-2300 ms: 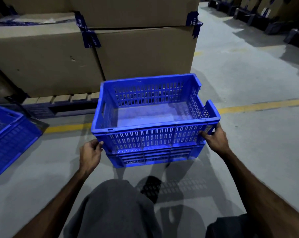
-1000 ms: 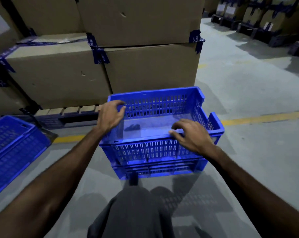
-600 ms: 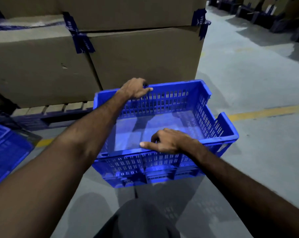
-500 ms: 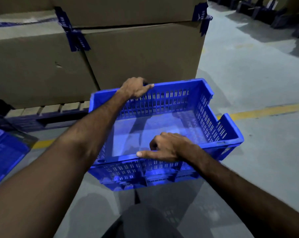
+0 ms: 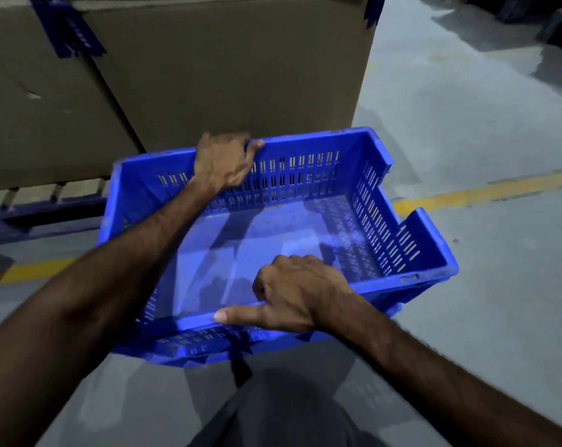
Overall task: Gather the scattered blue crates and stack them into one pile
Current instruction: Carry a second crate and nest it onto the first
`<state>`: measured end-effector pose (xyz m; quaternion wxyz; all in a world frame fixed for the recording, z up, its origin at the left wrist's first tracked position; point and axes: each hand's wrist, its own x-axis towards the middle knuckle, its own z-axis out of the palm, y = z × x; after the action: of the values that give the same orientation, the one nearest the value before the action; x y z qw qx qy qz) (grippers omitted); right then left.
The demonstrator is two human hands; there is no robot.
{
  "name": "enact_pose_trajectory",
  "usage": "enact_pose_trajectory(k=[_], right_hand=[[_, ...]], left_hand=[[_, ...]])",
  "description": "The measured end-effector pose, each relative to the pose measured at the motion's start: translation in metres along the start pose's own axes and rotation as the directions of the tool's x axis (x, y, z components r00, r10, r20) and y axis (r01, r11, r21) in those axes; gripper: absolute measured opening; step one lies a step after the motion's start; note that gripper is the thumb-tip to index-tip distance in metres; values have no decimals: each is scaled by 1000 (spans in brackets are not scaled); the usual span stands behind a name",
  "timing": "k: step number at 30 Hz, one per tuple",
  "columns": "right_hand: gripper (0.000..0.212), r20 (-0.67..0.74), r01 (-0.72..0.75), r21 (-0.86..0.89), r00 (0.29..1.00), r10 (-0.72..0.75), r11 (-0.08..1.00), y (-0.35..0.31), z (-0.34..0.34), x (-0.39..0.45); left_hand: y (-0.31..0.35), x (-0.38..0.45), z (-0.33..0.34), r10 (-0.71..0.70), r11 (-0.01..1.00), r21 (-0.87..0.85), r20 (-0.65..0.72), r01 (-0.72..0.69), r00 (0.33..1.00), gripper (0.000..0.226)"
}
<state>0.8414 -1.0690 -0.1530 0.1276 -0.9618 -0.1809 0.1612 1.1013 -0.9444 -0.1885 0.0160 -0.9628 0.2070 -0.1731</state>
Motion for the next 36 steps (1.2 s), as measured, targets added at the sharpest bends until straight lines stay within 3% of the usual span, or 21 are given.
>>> enact_pose_trajectory(k=[5,11,15,17,19,21,24,26,28,32,36], right_hand=[[89,2,-24,-1,1000,24,1000,-4,-1,-3],[88,-60,-22,25,998,23,999,-4,-1,-6],[66,-218,-25,206,973,71,978,3,0,-4],[45,-333,0,398,932,145,917,12,-1,1],[30,-463,19,472,856,229,882,31,-9,1],[22,-562,-31,425,774,291,905,57,-25,-10],[25,-652,-274,236,667,361,932,103,-44,-37],[44,-617,-457,216,620,484,863,128,-47,-56],[57,-502,-571,278,600,624,772,144,-43,-69],[50,-151,-643,476,612,776,600,164,-24,-74],[43,-93,-602,591,611,786,537,176,-17,-61]], left_hand=[[2,-3,-11,-25,999,-33,66,27,998,54],[-7,-9,-29,27,984,-179,275,24,961,51],[-36,-52,-53,-1,940,-332,211,73,978,70],[-56,-88,-66,-54,949,-297,174,105,983,74],[-79,-123,-77,-116,972,-183,175,148,978,73],[-100,-156,-88,-206,969,-101,175,226,963,72],[-126,-194,-92,-367,913,-100,221,396,903,77],[-124,-211,-94,-515,781,-212,315,588,797,85],[-112,-221,-93,-577,649,-310,395,695,715,88],[-86,-233,-86,-588,504,-436,459,746,666,59],[-83,-233,-84,-608,527,-410,430,744,668,45]])
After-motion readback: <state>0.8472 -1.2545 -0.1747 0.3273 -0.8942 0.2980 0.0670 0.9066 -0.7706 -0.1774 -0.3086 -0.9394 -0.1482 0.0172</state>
